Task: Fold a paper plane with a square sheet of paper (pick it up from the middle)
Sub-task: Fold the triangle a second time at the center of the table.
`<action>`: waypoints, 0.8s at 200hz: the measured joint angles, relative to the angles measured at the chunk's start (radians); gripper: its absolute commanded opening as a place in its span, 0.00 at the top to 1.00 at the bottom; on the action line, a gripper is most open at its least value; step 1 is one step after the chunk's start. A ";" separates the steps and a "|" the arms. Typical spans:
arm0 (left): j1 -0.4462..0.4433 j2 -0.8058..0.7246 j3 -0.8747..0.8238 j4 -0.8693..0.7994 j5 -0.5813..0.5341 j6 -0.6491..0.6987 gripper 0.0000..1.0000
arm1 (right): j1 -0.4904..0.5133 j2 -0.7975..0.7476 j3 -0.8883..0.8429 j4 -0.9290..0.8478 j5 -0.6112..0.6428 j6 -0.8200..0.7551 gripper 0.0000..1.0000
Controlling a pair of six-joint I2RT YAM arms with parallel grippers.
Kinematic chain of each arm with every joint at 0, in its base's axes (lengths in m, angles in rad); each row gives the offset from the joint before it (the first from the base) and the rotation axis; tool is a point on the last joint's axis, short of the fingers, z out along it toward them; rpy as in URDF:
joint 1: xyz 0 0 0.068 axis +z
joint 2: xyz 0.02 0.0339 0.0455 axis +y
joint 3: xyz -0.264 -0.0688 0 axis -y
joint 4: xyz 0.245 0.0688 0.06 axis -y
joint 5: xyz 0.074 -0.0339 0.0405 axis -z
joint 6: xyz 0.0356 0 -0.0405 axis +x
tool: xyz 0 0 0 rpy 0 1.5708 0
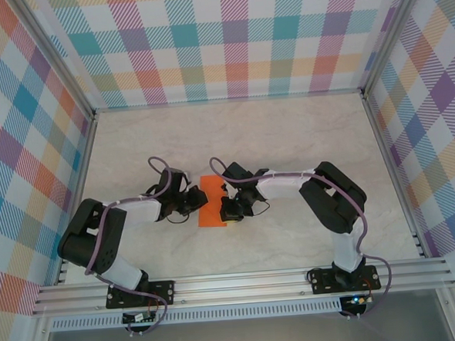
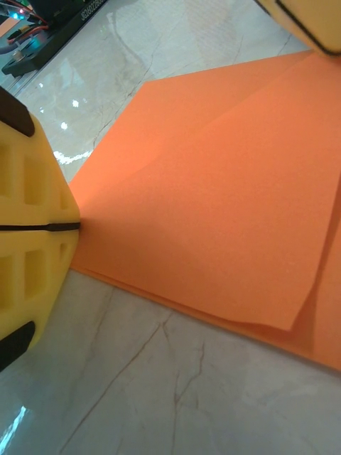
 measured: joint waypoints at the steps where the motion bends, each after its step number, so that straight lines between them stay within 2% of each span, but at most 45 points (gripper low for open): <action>1: 0.000 0.001 0.000 0.000 0.000 0.000 0.91 | 0.000 0.000 0.000 0.000 0.000 0.000 0.92; 44: -0.003 0.033 0.013 0.005 -0.003 0.003 0.92 | 0.000 -0.018 0.010 -0.034 0.014 -0.016 0.91; 84: -0.003 0.033 0.013 0.005 -0.003 0.004 0.93 | 0.000 -0.011 0.114 -0.045 0.019 -0.023 0.90; 115: -0.003 0.033 0.013 0.005 -0.003 0.004 0.93 | 0.000 0.048 0.196 -0.034 0.015 -0.022 0.90; 160: -0.003 0.037 0.014 0.006 -0.003 0.003 0.93 | -0.001 0.144 0.219 -0.039 0.001 -0.021 0.90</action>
